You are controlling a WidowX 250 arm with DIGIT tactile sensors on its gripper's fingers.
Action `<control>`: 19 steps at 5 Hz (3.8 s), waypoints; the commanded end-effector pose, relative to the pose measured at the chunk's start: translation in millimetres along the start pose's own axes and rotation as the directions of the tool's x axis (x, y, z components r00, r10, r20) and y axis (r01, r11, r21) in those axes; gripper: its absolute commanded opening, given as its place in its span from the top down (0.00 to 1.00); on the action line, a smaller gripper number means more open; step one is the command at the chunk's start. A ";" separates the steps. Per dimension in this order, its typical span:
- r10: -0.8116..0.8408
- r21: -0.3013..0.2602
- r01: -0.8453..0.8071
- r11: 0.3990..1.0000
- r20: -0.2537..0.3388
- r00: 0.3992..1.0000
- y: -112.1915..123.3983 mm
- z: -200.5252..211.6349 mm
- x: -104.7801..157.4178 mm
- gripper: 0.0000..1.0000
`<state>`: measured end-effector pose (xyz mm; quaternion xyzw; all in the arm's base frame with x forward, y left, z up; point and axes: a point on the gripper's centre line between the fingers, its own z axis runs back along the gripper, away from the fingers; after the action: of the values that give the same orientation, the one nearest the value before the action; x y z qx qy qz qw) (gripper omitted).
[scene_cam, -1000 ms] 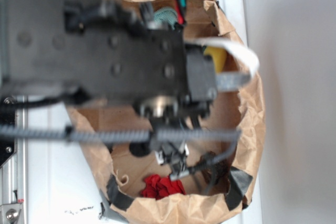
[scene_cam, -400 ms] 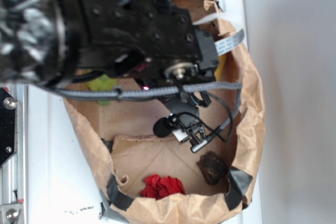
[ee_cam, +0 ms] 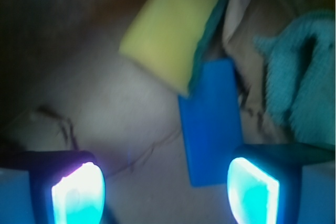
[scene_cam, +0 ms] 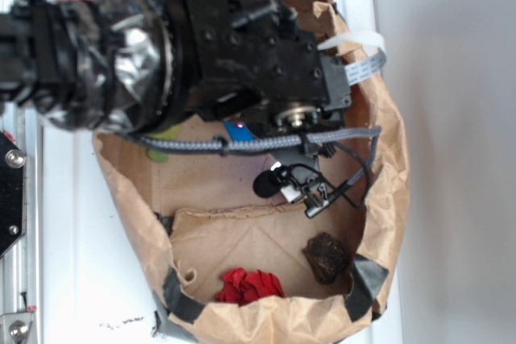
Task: Grab the blue block.
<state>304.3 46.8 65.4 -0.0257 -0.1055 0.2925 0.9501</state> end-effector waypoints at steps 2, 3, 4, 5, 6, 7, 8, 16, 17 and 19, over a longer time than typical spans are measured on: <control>-0.014 0.050 0.012 0.999 0.035 0.999 31.5 13.7 14.1 0.00; -0.016 0.053 0.014 0.999 0.040 0.999 28.9 9.1 16.2 0.00; -0.021 0.055 0.019 0.998 0.038 0.999 29.7 7.0 9.4 0.00; -0.026 0.066 0.023 0.998 0.043 0.999 26.0 -1.5 9.3 0.00; -0.026 0.066 0.023 0.998 0.043 0.999 26.0 -1.5 9.3 0.00; -0.026 0.066 0.023 0.998 0.043 0.999 26.0 -1.5 9.3 0.00; -0.026 0.066 0.023 0.998 0.043 0.999 26.0 -1.5 9.3 0.00; -0.129 0.000 0.129 0.992 0.074 0.989 1.8 -5.6 4.8 1.00; -0.194 -0.043 0.196 0.980 0.051 0.980 -1.2 28.2 -3.5 1.00; -0.276 -0.037 0.281 0.959 0.100 0.956 -8.3 70.1 -26.3 1.00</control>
<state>269.8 21.9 112.7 -0.0248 -0.1349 0.1613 0.9773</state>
